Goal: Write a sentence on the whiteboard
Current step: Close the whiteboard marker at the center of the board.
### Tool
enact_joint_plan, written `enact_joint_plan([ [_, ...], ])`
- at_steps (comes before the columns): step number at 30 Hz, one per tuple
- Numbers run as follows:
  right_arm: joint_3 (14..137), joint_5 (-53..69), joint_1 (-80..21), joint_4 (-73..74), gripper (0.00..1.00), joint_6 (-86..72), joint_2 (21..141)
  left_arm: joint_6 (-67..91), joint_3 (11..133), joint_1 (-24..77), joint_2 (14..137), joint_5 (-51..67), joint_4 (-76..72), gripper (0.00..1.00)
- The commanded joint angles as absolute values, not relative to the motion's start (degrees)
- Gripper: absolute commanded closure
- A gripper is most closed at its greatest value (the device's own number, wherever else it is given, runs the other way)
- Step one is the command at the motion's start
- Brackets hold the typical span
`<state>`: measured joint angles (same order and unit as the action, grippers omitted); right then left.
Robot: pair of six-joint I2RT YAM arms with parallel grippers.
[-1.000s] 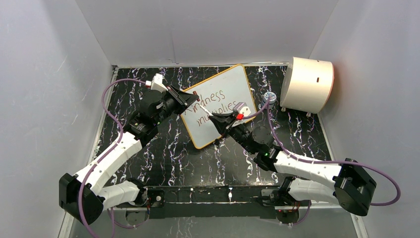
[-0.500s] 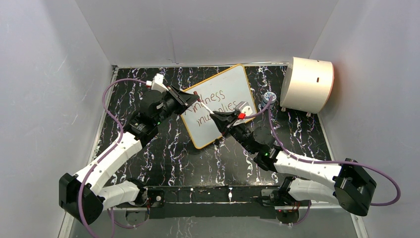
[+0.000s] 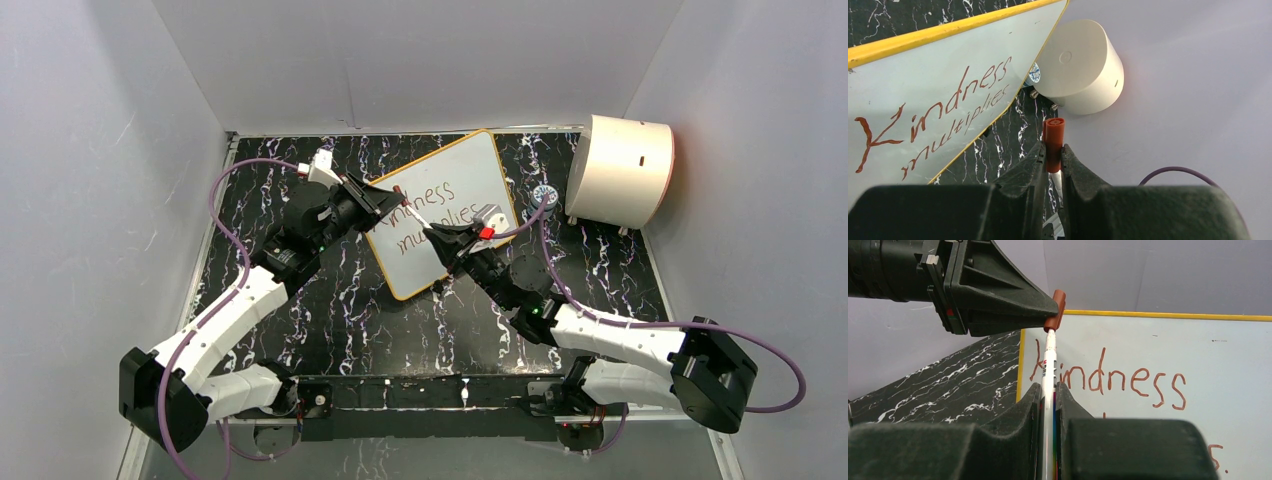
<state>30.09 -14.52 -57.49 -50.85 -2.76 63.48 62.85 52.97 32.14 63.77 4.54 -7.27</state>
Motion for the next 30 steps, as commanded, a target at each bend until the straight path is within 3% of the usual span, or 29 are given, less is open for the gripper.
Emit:
enact_joint_plan([
  [1, 29.85, -16.49, -57.81, -55.73, 1.0, -2.29, 63.09, 63.0, 52.69, 32.69, 63.46, 5.01, -8.88, 1.0],
  [30, 30.4, -23.14, -57.77, -70.92, 1.0, -1.82, 71.06, 67.87, 47.7, 40.72, 64.31, 3.04, -16.22, 1.0],
])
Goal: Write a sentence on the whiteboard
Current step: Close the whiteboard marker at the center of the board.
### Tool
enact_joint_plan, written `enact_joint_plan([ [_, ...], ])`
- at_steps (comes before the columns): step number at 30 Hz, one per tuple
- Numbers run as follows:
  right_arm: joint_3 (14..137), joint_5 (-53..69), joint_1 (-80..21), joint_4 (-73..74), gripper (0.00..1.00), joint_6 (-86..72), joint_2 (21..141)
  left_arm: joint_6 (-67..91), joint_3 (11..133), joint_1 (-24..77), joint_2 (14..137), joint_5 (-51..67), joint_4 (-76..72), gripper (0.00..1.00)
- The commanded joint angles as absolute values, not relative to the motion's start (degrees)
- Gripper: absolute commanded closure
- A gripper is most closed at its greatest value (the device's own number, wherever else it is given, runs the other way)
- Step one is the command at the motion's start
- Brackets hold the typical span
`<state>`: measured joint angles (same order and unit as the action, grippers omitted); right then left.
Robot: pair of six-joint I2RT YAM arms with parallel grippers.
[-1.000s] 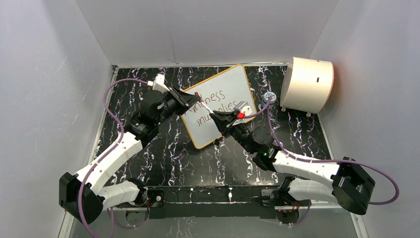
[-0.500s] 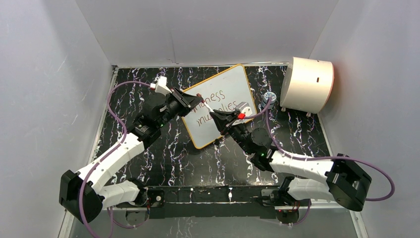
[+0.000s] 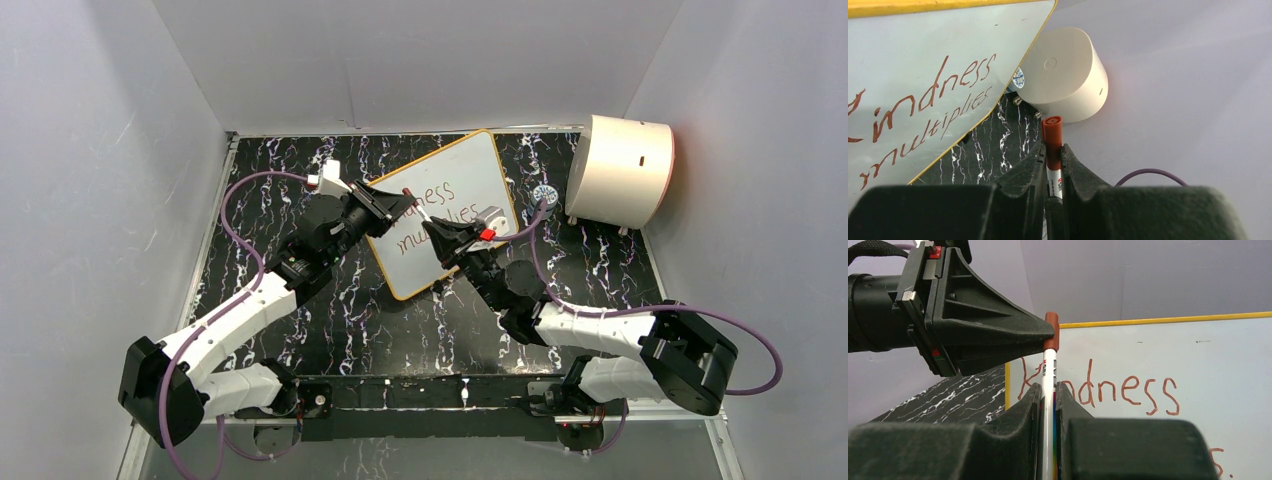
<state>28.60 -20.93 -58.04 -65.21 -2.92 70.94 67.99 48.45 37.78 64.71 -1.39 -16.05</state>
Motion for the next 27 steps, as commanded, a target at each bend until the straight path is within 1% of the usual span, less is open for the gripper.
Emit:
enact_joint_plan([
  [1, 30.35, -22.74, -57.78, -70.42, 1.0, -1.69, 70.92, 67.71, 47.63, 40.76, 64.15, 2.95, -15.99, 1.0],
  [3, 30.28, -21.69, -57.78, -69.04, 1.0, -1.67, 70.53, 66.68, 47.81, 40.76, 63.36, 1.77, -14.99, 1.0],
  [4, 30.12, -21.24, -57.77, -68.31, 1.0, -1.87, 70.24, 65.94, 48.08, 40.74, 62.88, 1.02, -14.08, 0.97],
  [6, 29.44, -20.31, -57.77, -67.15, 1.0, -2.23, 69.8, 63.79, 49.0, 40.74, 62.3, -1.12, -12.14, 0.81],
  [8, 28.64, -19.89, -57.74, -66.44, 1.0, -2.71, 69.39, 61.31, 50.66, 40.77, 62.08, -3.08, -9.76, 0.68],
  [11, 27.71, -19.78, -57.79, -65.43, 1.0, -3.1, 68.63, 58.82, 52.4, 40.67, 61.48, -5.3, -8.05, 0.54],
  [15, 27.27, -19.35, -57.74, -63.99, 1.0, -2.91, 67.82, 56.85, 54.46, 40.49, 61.21, -7.29, -5.81, 0.39],
  [17, 27.04, -19.14, -57.74, -63.57, 1.0, -2.87, 67.56, 56.05, 55.67, 40.22, 61.61, -7.86, -4.33, 0.36],
  [20, 26.49, -18.77, -57.8, -63.47, 1.0, -3.08, 67.13, 55.14, 57.07, 39.41, 62.64, -8.43, -2.57, 0.35],
  [27, 25.76, -17.78, -57.75, -62.82, 1.0, -3.69, 65.32, 55.46, 57.11, 38.22, 64.41, -8.16, -3.41, 0.41],
])
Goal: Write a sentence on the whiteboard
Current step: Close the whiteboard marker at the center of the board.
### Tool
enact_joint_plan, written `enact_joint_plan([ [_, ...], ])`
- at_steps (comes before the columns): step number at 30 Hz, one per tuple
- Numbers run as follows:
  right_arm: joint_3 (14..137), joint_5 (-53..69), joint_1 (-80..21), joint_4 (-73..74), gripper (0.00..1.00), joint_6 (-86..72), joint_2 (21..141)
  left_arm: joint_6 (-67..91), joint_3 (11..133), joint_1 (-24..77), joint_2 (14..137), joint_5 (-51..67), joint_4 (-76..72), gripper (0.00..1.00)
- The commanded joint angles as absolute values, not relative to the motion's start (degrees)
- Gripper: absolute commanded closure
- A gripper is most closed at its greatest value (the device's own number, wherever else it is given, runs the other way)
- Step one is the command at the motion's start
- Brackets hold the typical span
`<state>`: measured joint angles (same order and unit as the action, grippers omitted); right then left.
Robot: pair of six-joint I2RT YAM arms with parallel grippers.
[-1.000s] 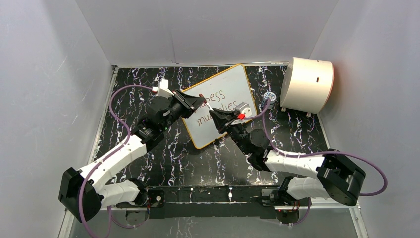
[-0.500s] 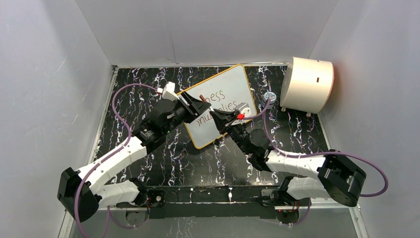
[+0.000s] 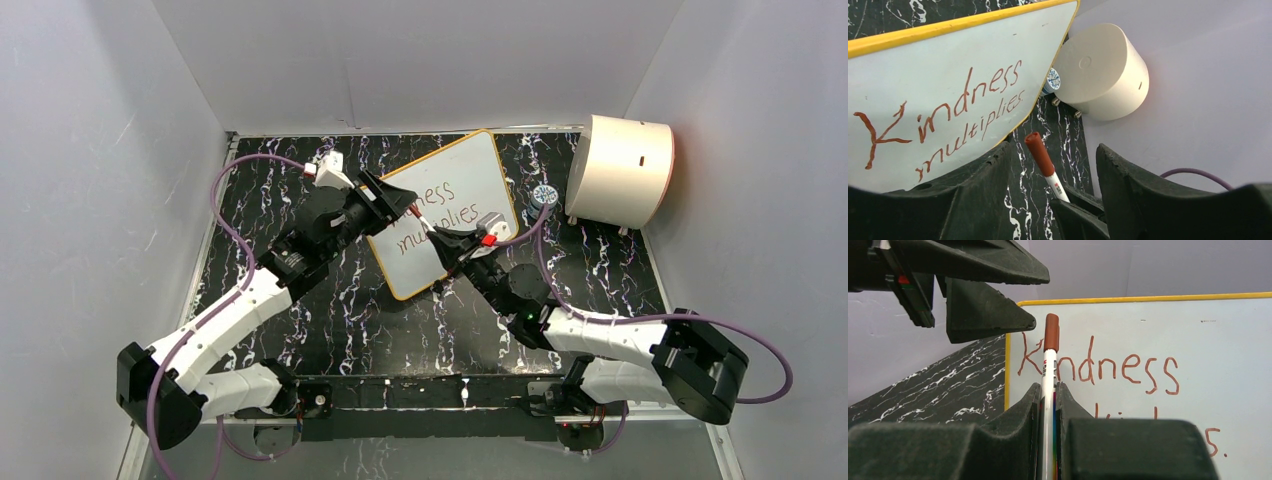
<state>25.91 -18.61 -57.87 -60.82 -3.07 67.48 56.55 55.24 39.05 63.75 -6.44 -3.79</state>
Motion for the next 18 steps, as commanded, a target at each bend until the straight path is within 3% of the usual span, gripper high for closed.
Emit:
enact_joint_plan([
  [1, 25.69, -17.68, -57.76, -62.7, 1.0, -3.73, 65.16, 55.54, 57.06, 38.06, 64.69, -8.04, -3.61, 0.42],
  [9, 25.64, -17.77, -57.75, -62.31, 1.0, -3.8, 64.22, 56.47, 57.1, 37.85, 67.14, -5.81, -6.0, 0.53],
  [18, 26.58, -17.49, -57.78, -63.12, 1.0, -4.37, 65.29, 58.81, 55.42, 37.83, 67.12, -3.14, -7.15, 0.83],
])
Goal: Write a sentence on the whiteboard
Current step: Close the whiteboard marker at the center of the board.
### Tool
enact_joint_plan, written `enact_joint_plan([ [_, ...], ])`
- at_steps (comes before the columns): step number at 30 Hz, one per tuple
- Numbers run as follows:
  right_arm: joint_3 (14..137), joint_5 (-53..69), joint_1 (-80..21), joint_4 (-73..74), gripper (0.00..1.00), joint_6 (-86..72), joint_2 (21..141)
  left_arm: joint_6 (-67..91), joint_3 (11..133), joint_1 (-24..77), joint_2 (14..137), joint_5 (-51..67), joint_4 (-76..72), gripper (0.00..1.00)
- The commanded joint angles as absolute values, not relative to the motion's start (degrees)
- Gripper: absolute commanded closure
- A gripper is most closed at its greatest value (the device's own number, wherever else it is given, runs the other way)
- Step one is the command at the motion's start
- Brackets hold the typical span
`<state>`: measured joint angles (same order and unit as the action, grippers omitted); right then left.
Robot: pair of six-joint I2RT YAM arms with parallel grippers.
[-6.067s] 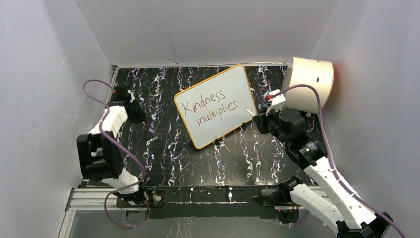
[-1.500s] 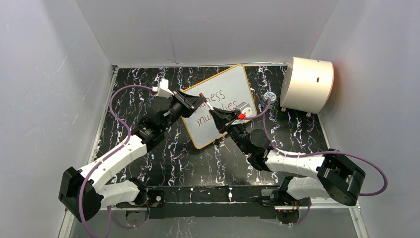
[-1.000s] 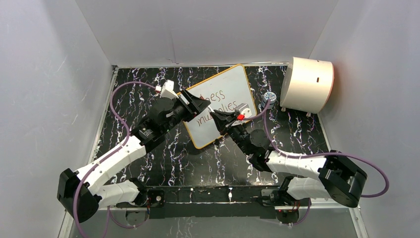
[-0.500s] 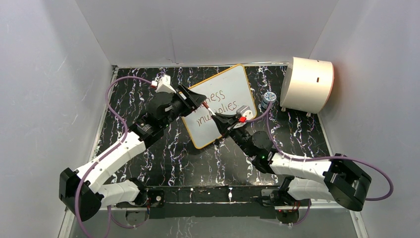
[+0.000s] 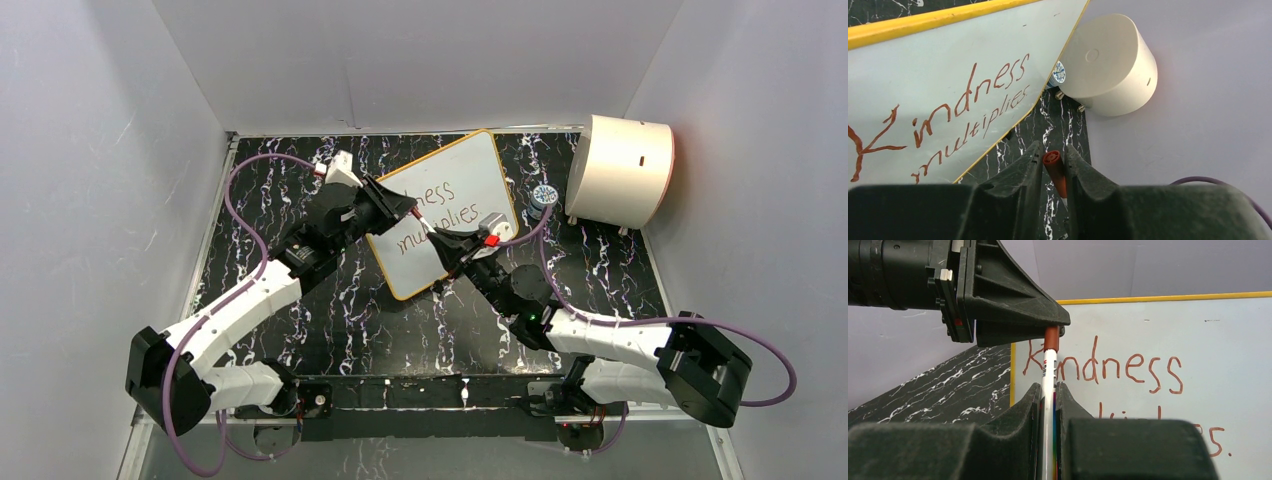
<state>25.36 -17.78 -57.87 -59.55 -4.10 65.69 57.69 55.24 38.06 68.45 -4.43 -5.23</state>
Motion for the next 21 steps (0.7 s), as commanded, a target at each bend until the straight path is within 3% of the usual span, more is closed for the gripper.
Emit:
enact_joint_plan([
  [1, 26.81, -17.4, -57.75, -63.29, 1.0, -4.31, 65.57, 59.63, 54.94, 37.88, 66.95, -2.7, -7.39, 0.87],
  [4, 27.31, -17.64, -57.77, -64.16, 1.0, -4.35, 66.44, 61.71, 53.48, 37.86, 66.55, -1.1, -7.92, 1.0],
  [21, 33.85, -19.83, -57.38, -64.14, 1.0, -1.71, 70.28, 68.0, 45.88, 40.14, 63.32, 9.77, -10.12, 1.0],
])
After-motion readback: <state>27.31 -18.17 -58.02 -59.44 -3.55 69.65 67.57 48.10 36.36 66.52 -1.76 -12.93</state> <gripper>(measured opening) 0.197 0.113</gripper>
